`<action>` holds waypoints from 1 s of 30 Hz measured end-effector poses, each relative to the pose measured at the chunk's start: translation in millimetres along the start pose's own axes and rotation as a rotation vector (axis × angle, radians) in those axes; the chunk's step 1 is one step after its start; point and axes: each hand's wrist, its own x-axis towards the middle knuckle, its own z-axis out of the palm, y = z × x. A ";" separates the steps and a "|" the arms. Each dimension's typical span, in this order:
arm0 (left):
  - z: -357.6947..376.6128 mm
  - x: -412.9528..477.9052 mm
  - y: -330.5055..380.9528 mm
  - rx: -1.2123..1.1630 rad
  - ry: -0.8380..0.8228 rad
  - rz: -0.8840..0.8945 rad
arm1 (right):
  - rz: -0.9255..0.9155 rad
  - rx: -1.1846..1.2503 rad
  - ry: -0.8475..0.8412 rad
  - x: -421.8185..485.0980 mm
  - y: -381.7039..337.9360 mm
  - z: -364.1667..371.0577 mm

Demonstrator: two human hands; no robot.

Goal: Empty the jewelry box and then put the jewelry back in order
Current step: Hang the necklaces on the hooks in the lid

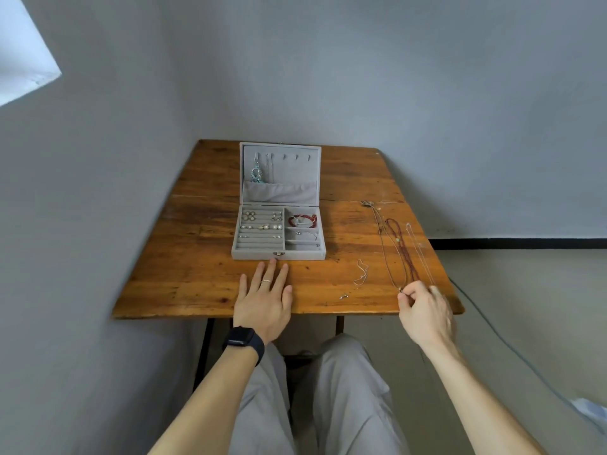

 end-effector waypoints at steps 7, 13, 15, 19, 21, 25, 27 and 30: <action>-1.3 -0.8 0.3 0.007 -0.014 -0.001 | -0.010 -0.019 -0.194 29.1 0.7 -3.9; -22.4 9.9 -1.5 -0.143 -0.123 -0.024 | -0.013 0.117 -0.228 60.1 -21.3 -31.7; -43.1 19.1 6.5 -0.270 -0.092 -0.041 | 0.012 0.267 -0.234 70.5 -32.4 -45.0; -89.1 48.5 61.4 -0.719 -0.182 -0.015 | -0.038 0.568 -0.181 83.4 -61.3 -78.5; -110.0 63.0 95.6 -0.915 -0.393 0.004 | -0.082 0.678 -0.156 83.9 -75.1 -96.9; -131.3 84.5 146.7 -1.256 -0.731 0.011 | -0.179 0.803 -0.155 70.2 -88.1 -124.3; -134.4 92.7 160.7 -1.446 -0.703 -0.015 | -0.213 0.830 -0.148 57.9 -85.9 -129.9; -140.2 105.5 167.9 -1.644 -0.594 -0.076 | -0.214 0.862 -0.111 38.0 -76.2 -127.1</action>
